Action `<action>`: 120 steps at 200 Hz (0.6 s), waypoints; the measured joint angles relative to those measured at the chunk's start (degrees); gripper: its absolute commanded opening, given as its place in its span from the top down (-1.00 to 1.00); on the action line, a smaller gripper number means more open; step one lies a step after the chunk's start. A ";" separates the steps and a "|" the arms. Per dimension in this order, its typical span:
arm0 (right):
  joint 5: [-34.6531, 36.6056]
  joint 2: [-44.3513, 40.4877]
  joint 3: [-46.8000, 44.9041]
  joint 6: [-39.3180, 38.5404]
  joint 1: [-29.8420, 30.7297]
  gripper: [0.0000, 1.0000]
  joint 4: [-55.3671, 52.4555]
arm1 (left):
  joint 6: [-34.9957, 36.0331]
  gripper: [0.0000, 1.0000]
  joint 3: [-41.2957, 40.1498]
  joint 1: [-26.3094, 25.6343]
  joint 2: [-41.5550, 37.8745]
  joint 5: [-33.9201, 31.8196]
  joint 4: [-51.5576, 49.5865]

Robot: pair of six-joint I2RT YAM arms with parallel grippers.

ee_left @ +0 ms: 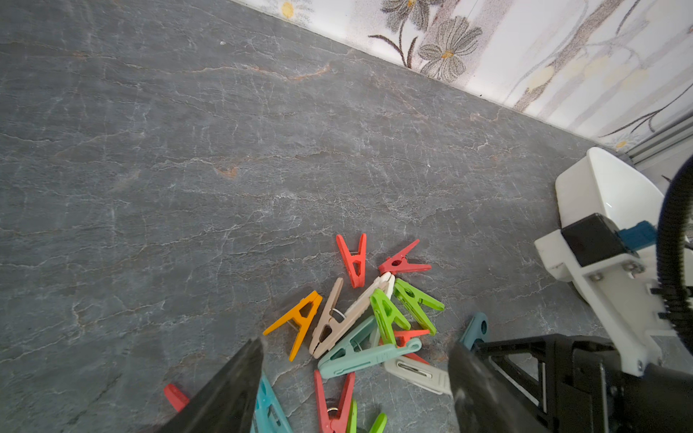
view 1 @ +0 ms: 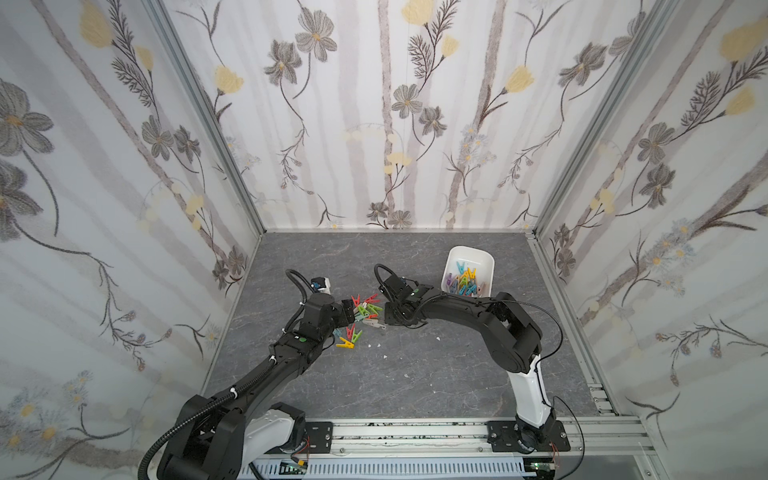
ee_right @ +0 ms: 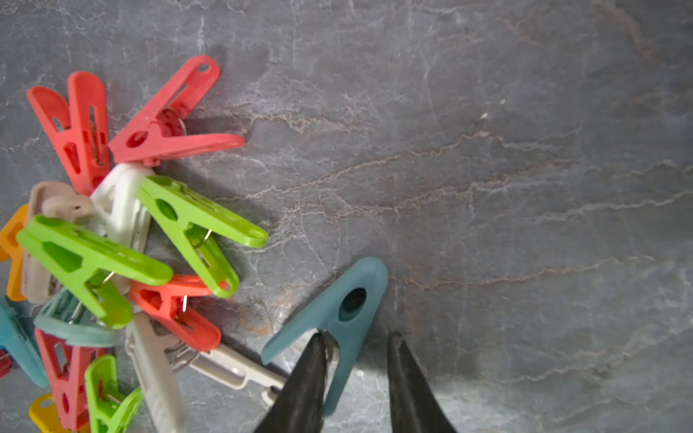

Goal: Put the clothespins into the storage box
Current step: Pick up the clothespin from the center of the board.

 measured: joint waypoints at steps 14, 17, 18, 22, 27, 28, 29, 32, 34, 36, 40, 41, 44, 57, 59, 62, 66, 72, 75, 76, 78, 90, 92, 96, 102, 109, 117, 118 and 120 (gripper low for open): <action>0.20 0.24 0.09 -0.07 0.00 0.58 0.00 | 0.00 -0.56 0.00 0.00 -0.02 0.02 0.00; 0.22 0.31 0.11 -0.17 0.00 0.60 0.02 | 0.00 -0.56 0.00 0.00 -0.02 0.02 -0.02; 0.22 0.33 0.11 -0.24 0.00 0.60 0.02 | 0.00 -0.56 0.00 0.00 -0.02 0.02 -0.02; 0.26 0.39 0.15 -0.57 0.00 0.61 0.04 | 0.00 -0.56 0.00 0.00 -0.04 0.02 -0.02; 0.44 0.46 0.17 -0.66 0.00 0.63 0.24 | 0.00 -0.56 0.00 0.00 -0.07 0.02 -0.02; 0.44 0.48 0.17 -0.66 0.00 0.63 0.28 | 0.00 -0.56 0.00 0.02 -0.09 0.02 -0.02; 0.46 0.48 0.17 -0.66 0.00 0.63 0.31 | 0.00 -0.56 0.00 0.02 -0.09 0.02 -0.02; 0.68 0.57 0.17 -0.70 0.00 0.64 0.39 | 0.00 -0.56 0.00 0.02 -0.09 0.02 -0.02; 0.76 0.59 0.20 -0.70 0.00 0.64 0.44 | 0.00 -0.56 0.02 0.02 -0.09 0.02 -0.02; 0.92 0.61 0.20 -0.72 0.00 0.64 0.44 | 0.00 -0.56 0.04 0.02 -0.09 0.02 -0.02; 1.07 0.72 0.24 -1.03 0.00 0.65 0.50 | 0.00 -0.56 0.07 0.02 -0.09 0.02 -0.07; 1.07 0.76 0.24 -1.11 0.00 0.66 0.52 | 0.00 -0.56 0.09 0.00 -0.09 0.04 -0.07; 1.11 0.81 0.26 -1.29 0.00 0.67 0.59 | 0.02 -0.56 0.11 0.00 -0.09 0.07 -0.04; 1.66 1.03 0.35 -1.95 0.02 0.72 1.03 | 0.04 -0.56 0.22 0.00 -0.07 0.48 -0.04; 1.70 1.05 0.37 -1.97 0.00 0.72 1.09 | 0.04 -0.56 0.22 0.00 -0.07 0.55 -0.04; 1.75 1.07 0.37 -1.99 0.00 0.73 1.20 | 0.04 -0.56 0.24 -0.02 -0.07 0.63 -0.04; 1.95 1.09 0.37 -2.16 0.00 0.74 1.27 | 0.07 -0.56 0.24 -0.11 -0.07 0.66 -0.04; 2.32 1.09 0.37 -2.62 0.00 0.76 1.29 | 0.26 -0.56 0.24 -0.22 -0.07 0.68 -0.04; 2.43 1.09 0.37 -2.82 0.00 0.77 1.27 | 0.31 -0.56 0.26 -0.33 -0.07 0.68 -0.07; 2.49 1.09 0.37 -2.93 0.00 0.77 1.27 | 0.33 -0.56 0.26 -0.35 -0.07 0.70 -0.07; 2.62 1.09 0.37 -3.08 0.00 0.77 1.27 | 0.46 -0.56 0.26 -0.44 -0.07 0.70 -0.07; 3.15 1.09 0.37 -3.72 0.02 0.81 1.29 | 1.31 -0.57 0.33 -0.94 -0.13 0.70 -0.04; 3.21 1.09 0.37 -3.80 0.02 0.81 1.29 | 1.38 -0.57 0.35 -1.03 -0.15 0.72 -0.07; 3.43 1.05 0.35 -4.26 0.02 0.83 1.29 | 1.46 -0.57 0.37 -1.25 -0.22 0.87 -0.09; 3.74 0.83 0.13 -5.09 0.00 0.84 1.44 | 1.51 -0.57 0.42 -1.51 -0.33 0.85 -0.17; 4.15 0.35 -0.33 -5.68 -0.02 0.85 1.44 | 1.75 -0.57 0.52 -1.77 -0.46 0.87 -0.24; 4.37 -0.44 -1.05 -6.60 -0.09 0.85 0.96 | 2.14 -0.56 0.70 -2.08 -0.57 0.85 -0.26; 4.42 -0.61 -1.18 -6.69 -0.11 0.85 0.90 | 2.21 -0.56 0.72 -2.12 -0.59 0.85 -0.26; 4.42 -0.87 -1.38 -6.86 -0.13 0.85 0.72 | 2.27 -0.56 0.74 -2.16 -0.59 0.85 -0.26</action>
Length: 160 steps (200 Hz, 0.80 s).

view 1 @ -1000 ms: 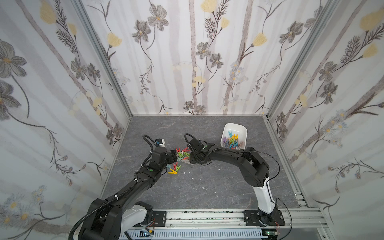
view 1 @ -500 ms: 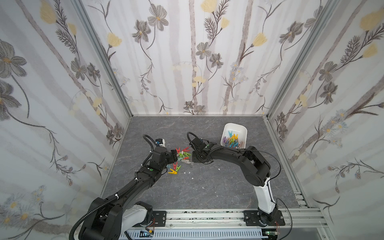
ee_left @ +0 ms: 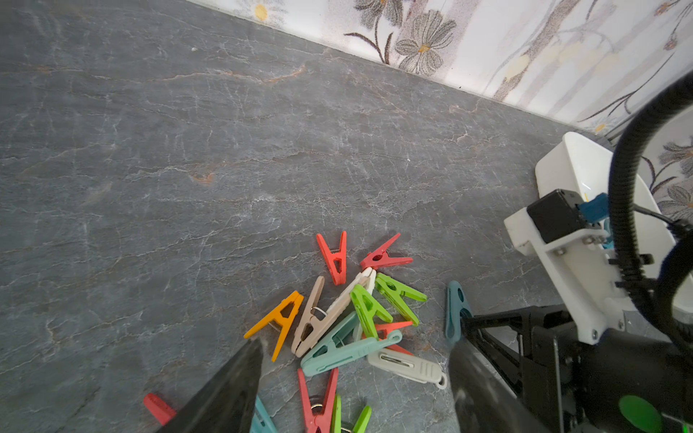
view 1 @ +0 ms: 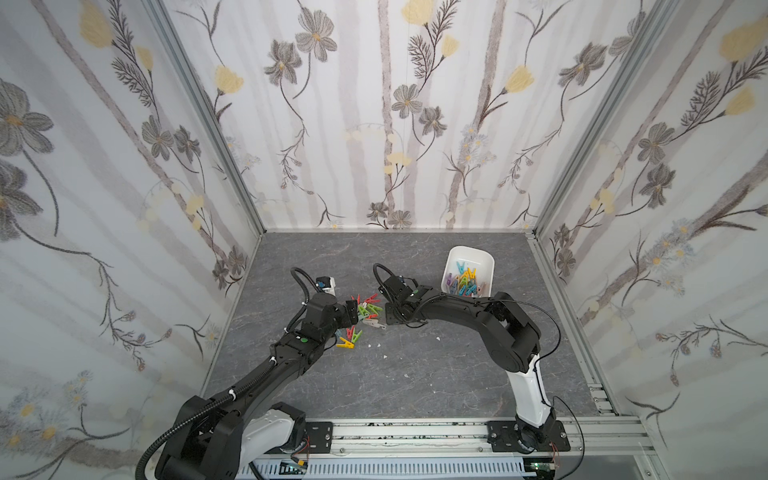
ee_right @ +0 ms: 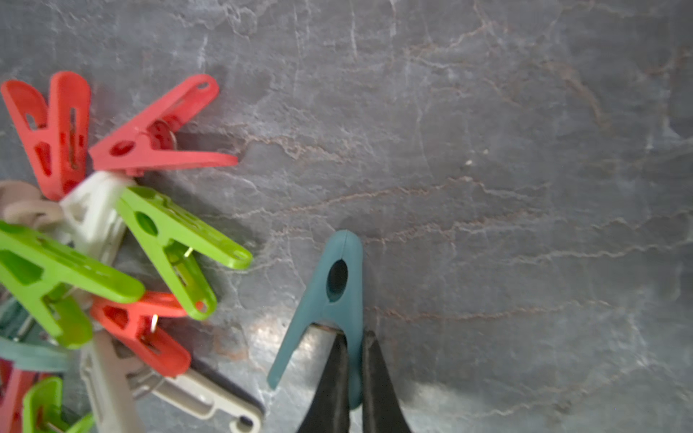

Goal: Put the clothespins into the storage box
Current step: Pick up the clothespin from the center of the board, then place the clothespin in the storage box.

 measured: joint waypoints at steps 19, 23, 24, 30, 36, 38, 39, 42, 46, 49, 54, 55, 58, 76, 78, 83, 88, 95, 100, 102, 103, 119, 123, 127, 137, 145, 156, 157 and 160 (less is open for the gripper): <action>-0.02 -3.80 -1.81 -2.21 -0.26 0.86 -0.46 | 0.55 -0.57 0.44 -0.74 -0.15 -0.04 0.00; 0.00 -4.87 -2.25 -2.64 -0.37 0.86 -0.39 | 0.61 -0.56 0.52 -0.96 -0.15 -0.04 0.00; 0.00 -5.05 -2.32 -2.69 -0.39 0.86 -0.37 | 0.66 -0.56 0.55 -1.05 -0.15 -0.07 0.00; -0.09 -6.69 -2.99 -3.28 -0.57 0.86 -0.28 | 0.79 -0.56 0.66 -1.44 -0.15 -0.07 0.04; -0.24 -8.15 -3.69 -3.96 -0.74 0.87 -0.20 | 0.98 -0.56 0.76 -2.03 -0.15 -0.07 0.11; -0.24 -8.66 -3.96 -4.20 -0.79 0.87 -0.13 | 1.09 -0.56 0.81 -2.25 -0.15 -0.09 0.20; -0.28 -8.98 -4.11 -4.31 -0.81 0.87 -0.13 | 1.18 -0.56 0.81 -2.38 -0.15 -0.11 0.22; -0.33 -9.73 -4.46 -4.31 -1.09 0.87 -0.15 | 1.27 -0.56 0.83 -2.69 -0.15 -0.09 0.33; -0.83 -10.71 -4.98 -4.55 -1.49 0.87 -0.13 | 1.49 -0.56 0.85 -3.17 -0.15 -0.11 0.57; -1.18 -11.43 -5.33 -4.87 -1.81 0.87 -0.11 | 1.70 -0.56 0.85 -3.54 -0.13 -0.09 0.81; -1.51 -12.79 -6.12 -5.40 -2.60 0.87 0.00 | 2.14 -0.56 0.85 -4.35 -0.11 -0.24 1.31; -1.51 -12.98 -6.21 -5.40 -2.73 0.87 -0.02 | 2.16 -0.56 0.85 -4.48 -0.09 -0.24 1.40; -1.46 -13.66 -6.62 -5.44 -3.19 0.87 0.02 | 2.21 -0.57 0.85 -5.07 -0.02 -0.33 1.79; -1.44 -18.40 -9.40 -6.21 -6.86 0.88 -0.33 | 3.65 -0.57 0.85 -8.92 0.63 -0.68 4.68; -1.46 -18.91 -9.70 -6.25 -7.30 0.87 -0.28 | 3.89 -0.57 0.85 -9.42 0.76 -0.87 5.11; -1.62 -20.13 -10.40 -6.43 -8.31 0.88 -0.35 | 4.09 -0.57 0.85 -10.69 1.16 -1.05 6.21; -1.73 -21.49 -11.19 -6.73 -9.60 0.88 -0.39 | 4.85 -0.57 0.83 -12.22 1.75 -1.38 7.58; -1.77 -23.02 -12.15 -6.91 -11.34 0.88 -0.39 | 5.86 -0.57 0.83 -13.99 2.62 -1.73 9.44; -2.01 -24.06 -12.79 -7.02 -12.76 0.88 -0.35 | 6.64 -0.57 0.85 -15.26 3.32 -1.99 10.64; -1.99 -24.44 -13.00 -7.13 -13.35 0.88 -0.35 | 6.86 -0.57 0.85 -15.74 3.72 -2.08 11.17; -1.99 -24.52 -13.07 -7.13 -13.55 0.88 -0.33 | 7.04 -0.57 0.87 -16.06 3.96 -2.14 11.52; -1.95 -26.21 -14.84 -7.30 -18.51 0.88 0.22 | 9.31 -0.57 2.38 -19.21 7.67 -2.80 13.79; -1.88 -26.40 -15.21 -7.32 -19.56 0.88 0.24 | 9.84 -0.57 3.19 -19.82 8.92 -2.95 14.19; -1.90 -26.51 -15.63 -7.45 -20.81 0.88 0.26 | 10.16 -0.57 3.87 -20.26 9.90 -3.10 14.64; -1.92 -26.53 -16.39 -7.72 -23.65 0.88 0.48 | 11.41 -0.57 6.10 -21.59 12.87 -3.56 15.72; -2.19 -26.36 -16.68 -7.76 -25.66 0.87 0.57 | 12.28 -0.58 7.67 -22.47 14.84 -3.76 16.37; -2.95 -25.46 -16.50 -8.15 -27.91 0.80 1.07 | 12.90 -0.58 9.49 -23.28 17.29 -3.93 17.14; -3.02 -25.38 -16.44 -8.15 -28.02 0.78 1.14 | 12.94 -0.58 9.75 -23.34 17.57 -3.91 17.14; -3.06 -24.87 -16.20 -8.15 -28.50 0.71 1.44 | 13.09 -0.59 10.21 -23.47 18.18 -3.89 17.14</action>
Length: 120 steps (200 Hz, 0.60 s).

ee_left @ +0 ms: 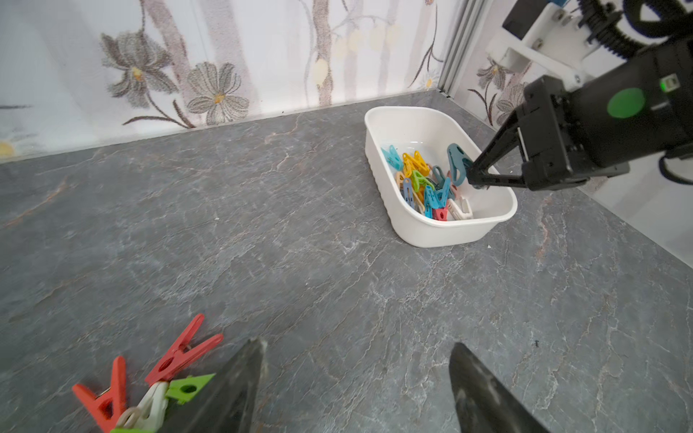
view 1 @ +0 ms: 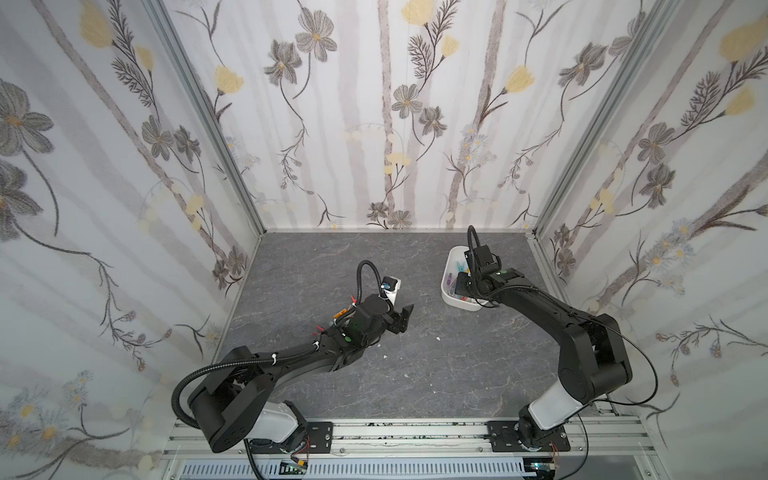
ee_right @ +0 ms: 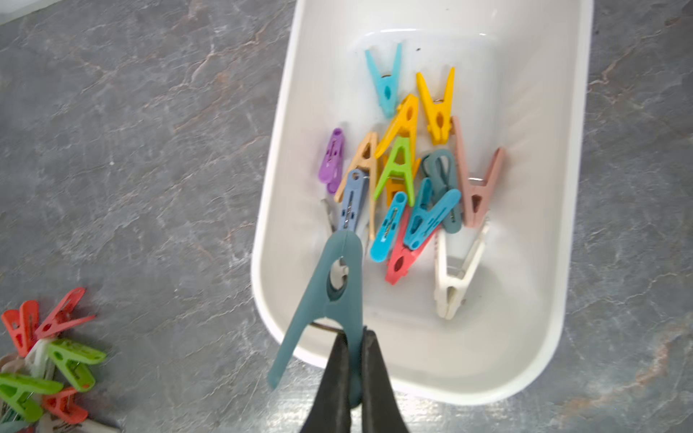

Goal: Put the clothespins into the storage box
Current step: Place the clothespin in the storage box.

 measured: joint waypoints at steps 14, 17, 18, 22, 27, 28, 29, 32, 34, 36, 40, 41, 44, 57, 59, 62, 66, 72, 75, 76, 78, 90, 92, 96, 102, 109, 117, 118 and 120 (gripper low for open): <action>-0.59 2.78 1.86 -0.46 -1.40 0.44 0.59 | 0.72 -0.59 2.05 -0.04 2.78 -0.35 -0.04; -0.61 3.28 2.25 -0.46 -1.55 0.41 0.59 | 0.72 -0.59 2.43 -0.02 3.21 -0.52 -0.09; -0.61 3.39 2.34 -0.48 -1.57 0.41 0.59 | 0.72 -0.59 2.60 -0.02 3.41 -0.61 -0.13; -0.46 4.00 2.86 -0.68 -1.70 0.38 0.55 | 0.72 -0.60 3.08 -0.02 3.98 -0.76 -0.26; -0.33 4.48 3.50 -1.01 -1.79 0.36 0.35 | 0.72 -0.60 3.63 0.07 4.55 -1.07 -0.57; -0.33 4.50 3.58 -1.05 -1.79 0.35 0.35 | 0.72 -0.60 3.69 0.07 4.61 -1.11 -0.61; -0.33 4.59 3.74 -1.09 -1.79 0.35 0.33 | 0.72 -0.60 3.82 0.09 4.72 -1.18 -0.70; -0.31 4.70 4.07 -1.07 -1.79 0.34 0.33 | 0.72 -0.60 4.07 0.15 4.94 -1.33 -0.92; -0.26 4.79 4.31 -1.07 -1.75 0.33 0.33 | 0.70 -0.60 4.24 0.20 5.07 -1.46 -1.07; -0.24 4.79 4.52 -1.07 -1.70 0.32 0.33 | 0.70 -0.59 4.39 0.31 5.16 -1.55 -1.29; -0.02 4.79 5.01 -1.05 -1.57 0.32 0.35 | 0.66 -0.60 4.61 0.46 5.25 -1.68 -1.64; 0.02 4.79 5.09 -1.05 -1.53 0.32 0.35 | 0.66 -0.60 4.66 0.55 5.25 -1.73 -1.79; 0.26 4.79 5.40 -1.05 -1.40 0.31 0.33 | 0.59 -0.60 4.72 0.68 5.25 -1.73 -2.01; 1.68 4.76 6.91 -1.09 -0.42 0.30 0.31 | -0.52 -0.60 4.61 1.68 4.81 -1.97 -2.75; 1.90 4.76 7.10 -1.07 -0.22 0.30 0.26 | -0.70 -0.60 4.50 1.90 4.66 -1.99 -2.78; 2.16 4.76 7.34 -1.07 0.13 0.30 0.15 | -0.87 -0.59 4.31 2.27 4.35 -2.05 -2.91; 2.73 4.74 7.67 -1.07 0.61 0.31 -0.07 | -1.33 -0.59 3.98 2.75 3.87 -2.14 -3.15; 3.45 4.57 8.04 -1.09 1.66 0.31 -0.39 | -2.23 -0.59 3.43 3.56 2.86 -2.23 -3.89; 3.74 4.44 8.15 -1.07 2.21 0.31 -0.52 | -2.49 -0.59 3.17 4.00 2.32 -2.32 -4.26; 3.89 4.35 8.20 -1.09 2.51 0.31 -0.55 | -2.56 -0.59 3.10 4.11 2.16 -2.32 -4.37; 4.11 4.28 8.20 -1.09 2.80 0.31 -0.59 | -2.84 -0.59 2.91 4.42 1.77 -2.32 -4.55; 4.83 3.48 8.28 -1.36 6.08 0.32 -1.14 | -4.81 -0.59 1.38 6.64 -1.07 -2.36 -5.60; 4.79 3.39 8.28 -1.46 6.45 0.32 -1.18 | -5.18 -0.59 1.05 7.08 -1.62 -2.36 -5.70; 4.59 3.15 8.28 -1.53 7.80 0.32 -1.25 | -5.86 -0.59 0.31 8.15 -2.86 -2.34 -6.12; 4.57 2.89 8.28 -1.55 10.08 0.31 -1.25 | -7.08 -0.58 -0.92 9.86 -4.76 -2.34 -6.69; 4.11 2.78 8.17 -1.95 12.66 0.32 -1.01 | -8.50 -0.57 -2.36 12.02 -7.06 -2.19 -7.61; 2.78 2.80 8.02 -2.23 15.89 0.31 -0.61 | -10.16 -0.57 -4.09 14.78 -9.86 -1.99 -8.90; 2.62 2.80 8.00 -2.27 16.15 0.30 -0.57 | -10.32 -0.57 -4.24 15.02 -10.08 -1.97 -9.01; 2.21 2.86 7.98 -2.47 16.87 0.30 -0.48 | -10.73 -0.57 -4.68 15.69 -10.78 -1.90 -9.33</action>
